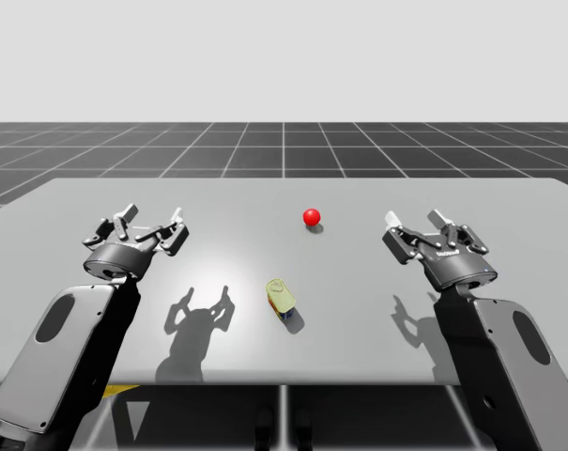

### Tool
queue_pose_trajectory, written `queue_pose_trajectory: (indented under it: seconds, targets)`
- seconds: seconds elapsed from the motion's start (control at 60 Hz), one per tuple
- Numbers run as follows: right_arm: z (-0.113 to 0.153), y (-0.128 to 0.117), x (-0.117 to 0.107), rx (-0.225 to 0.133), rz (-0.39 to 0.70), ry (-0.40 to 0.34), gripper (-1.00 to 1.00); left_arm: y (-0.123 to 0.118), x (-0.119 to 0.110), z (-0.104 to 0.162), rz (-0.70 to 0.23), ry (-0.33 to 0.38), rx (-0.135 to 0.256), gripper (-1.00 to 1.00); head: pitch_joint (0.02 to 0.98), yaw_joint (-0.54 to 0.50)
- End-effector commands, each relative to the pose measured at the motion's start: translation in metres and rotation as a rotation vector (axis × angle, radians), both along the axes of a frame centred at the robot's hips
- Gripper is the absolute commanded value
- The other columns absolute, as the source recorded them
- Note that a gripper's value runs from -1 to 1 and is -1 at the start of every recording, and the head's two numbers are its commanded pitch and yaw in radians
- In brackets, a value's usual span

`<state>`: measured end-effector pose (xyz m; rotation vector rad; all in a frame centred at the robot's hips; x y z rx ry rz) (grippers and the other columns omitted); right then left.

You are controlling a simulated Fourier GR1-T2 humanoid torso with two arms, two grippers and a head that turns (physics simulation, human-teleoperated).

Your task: Watch the red light. When it turns green, pick up the object.

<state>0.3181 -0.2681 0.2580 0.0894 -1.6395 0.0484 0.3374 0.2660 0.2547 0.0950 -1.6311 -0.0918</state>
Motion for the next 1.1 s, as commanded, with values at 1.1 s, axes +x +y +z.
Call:
queue_pose_trajectory:
  seconds: [1.1]
  targets:
    - [-0.0002, -0.0010, -0.0005, -0.020, -0.004, -0.006, -1.00, -0.0007, 0.0005, -0.0015, -0.004, 0.007, 0.007, -1.00, 0.688, -0.11]
